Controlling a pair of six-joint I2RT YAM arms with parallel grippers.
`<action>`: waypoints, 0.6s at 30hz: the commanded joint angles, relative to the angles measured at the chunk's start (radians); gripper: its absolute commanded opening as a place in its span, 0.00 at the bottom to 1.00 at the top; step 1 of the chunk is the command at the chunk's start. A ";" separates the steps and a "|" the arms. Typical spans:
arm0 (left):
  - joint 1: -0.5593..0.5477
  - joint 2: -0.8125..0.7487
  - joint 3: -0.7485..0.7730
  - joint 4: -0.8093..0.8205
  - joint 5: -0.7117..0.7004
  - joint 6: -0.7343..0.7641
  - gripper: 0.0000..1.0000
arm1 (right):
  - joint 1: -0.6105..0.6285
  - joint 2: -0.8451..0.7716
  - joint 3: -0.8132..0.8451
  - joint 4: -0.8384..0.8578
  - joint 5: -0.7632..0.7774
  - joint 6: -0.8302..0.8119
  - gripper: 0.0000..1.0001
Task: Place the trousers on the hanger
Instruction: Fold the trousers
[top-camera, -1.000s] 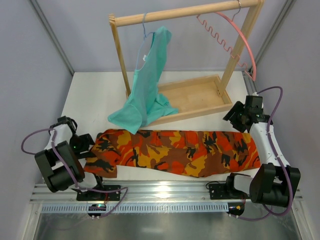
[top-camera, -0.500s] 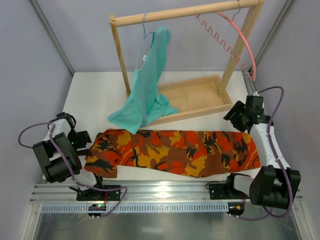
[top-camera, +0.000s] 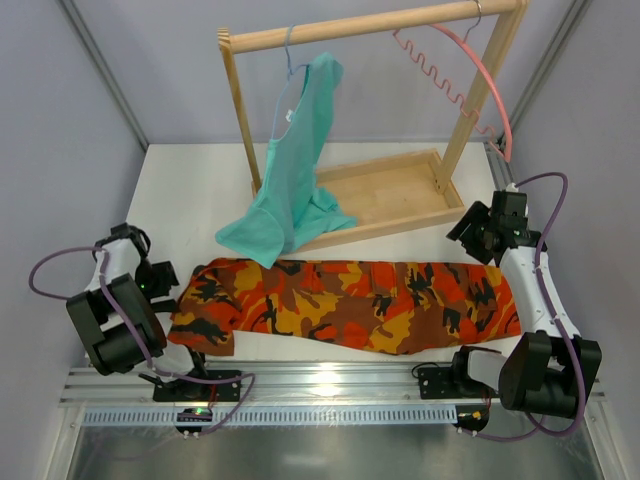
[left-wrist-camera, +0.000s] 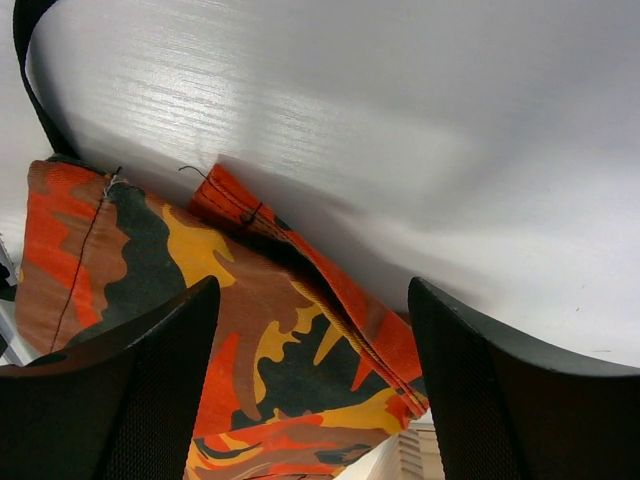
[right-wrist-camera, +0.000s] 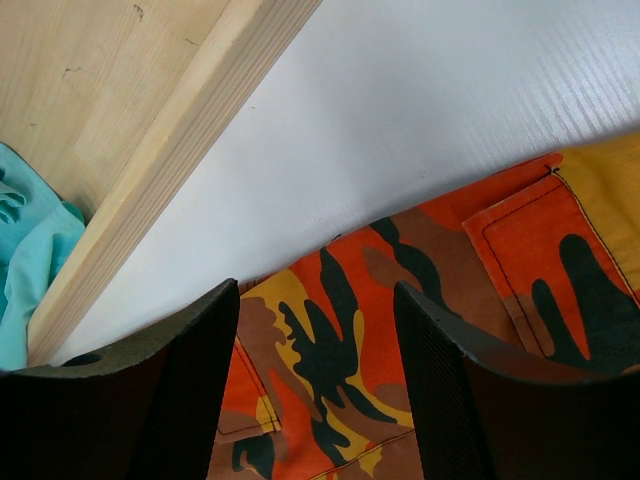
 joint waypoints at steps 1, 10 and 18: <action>0.007 -0.004 -0.008 -0.004 -0.013 -0.023 0.77 | 0.002 -0.026 0.019 0.029 0.006 -0.015 0.66; 0.007 0.059 -0.114 0.143 0.039 -0.012 0.48 | 0.042 -0.030 0.025 0.023 -0.014 -0.020 0.66; -0.013 0.056 0.075 0.047 -0.146 0.131 0.01 | 0.257 -0.191 -0.038 0.047 -0.052 -0.057 0.63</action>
